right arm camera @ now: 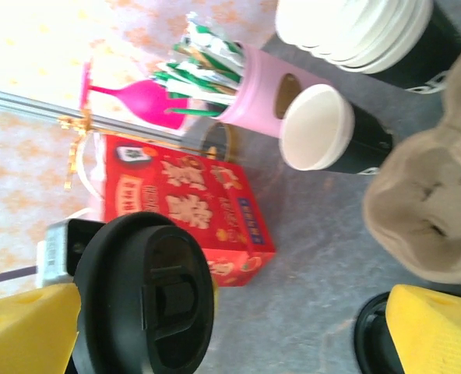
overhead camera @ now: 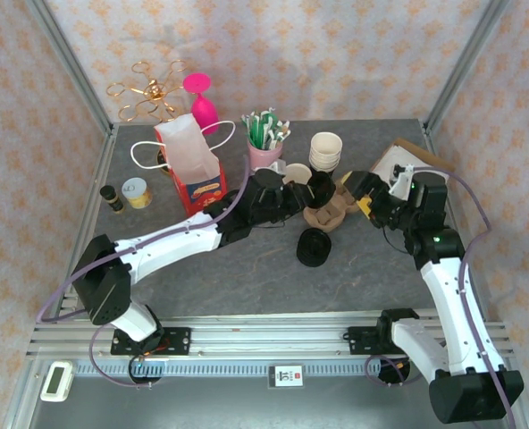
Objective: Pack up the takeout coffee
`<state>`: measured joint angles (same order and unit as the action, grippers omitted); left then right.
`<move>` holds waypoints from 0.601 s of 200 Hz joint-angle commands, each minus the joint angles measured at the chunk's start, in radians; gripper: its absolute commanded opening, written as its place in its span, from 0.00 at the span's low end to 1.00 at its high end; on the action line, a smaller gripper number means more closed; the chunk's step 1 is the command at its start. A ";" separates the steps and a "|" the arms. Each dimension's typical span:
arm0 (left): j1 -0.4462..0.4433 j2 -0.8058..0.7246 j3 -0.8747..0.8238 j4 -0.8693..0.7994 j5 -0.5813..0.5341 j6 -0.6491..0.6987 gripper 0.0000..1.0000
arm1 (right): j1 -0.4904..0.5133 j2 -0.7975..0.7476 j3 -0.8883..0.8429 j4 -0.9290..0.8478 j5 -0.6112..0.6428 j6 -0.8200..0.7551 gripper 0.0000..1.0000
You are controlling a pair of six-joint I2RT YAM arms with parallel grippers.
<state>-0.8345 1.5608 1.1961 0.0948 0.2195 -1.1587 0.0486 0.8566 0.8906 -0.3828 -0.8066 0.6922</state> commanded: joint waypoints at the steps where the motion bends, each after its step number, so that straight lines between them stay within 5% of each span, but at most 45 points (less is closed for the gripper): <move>1: 0.010 -0.028 -0.032 0.274 0.059 -0.156 0.16 | -0.005 -0.024 0.028 0.140 -0.097 0.139 1.00; 69: 0.019 0.038 -0.054 0.598 0.141 -0.352 0.12 | -0.005 -0.038 0.010 0.462 -0.172 0.467 1.00; 120: 0.020 0.068 -0.050 0.666 0.165 -0.388 0.12 | 0.003 0.018 0.082 0.482 -0.206 0.477 1.00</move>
<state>-0.8219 1.6142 1.1339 0.6453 0.3450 -1.5036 0.0486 0.8684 0.9165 0.0158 -0.9665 1.1347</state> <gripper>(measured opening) 0.122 0.998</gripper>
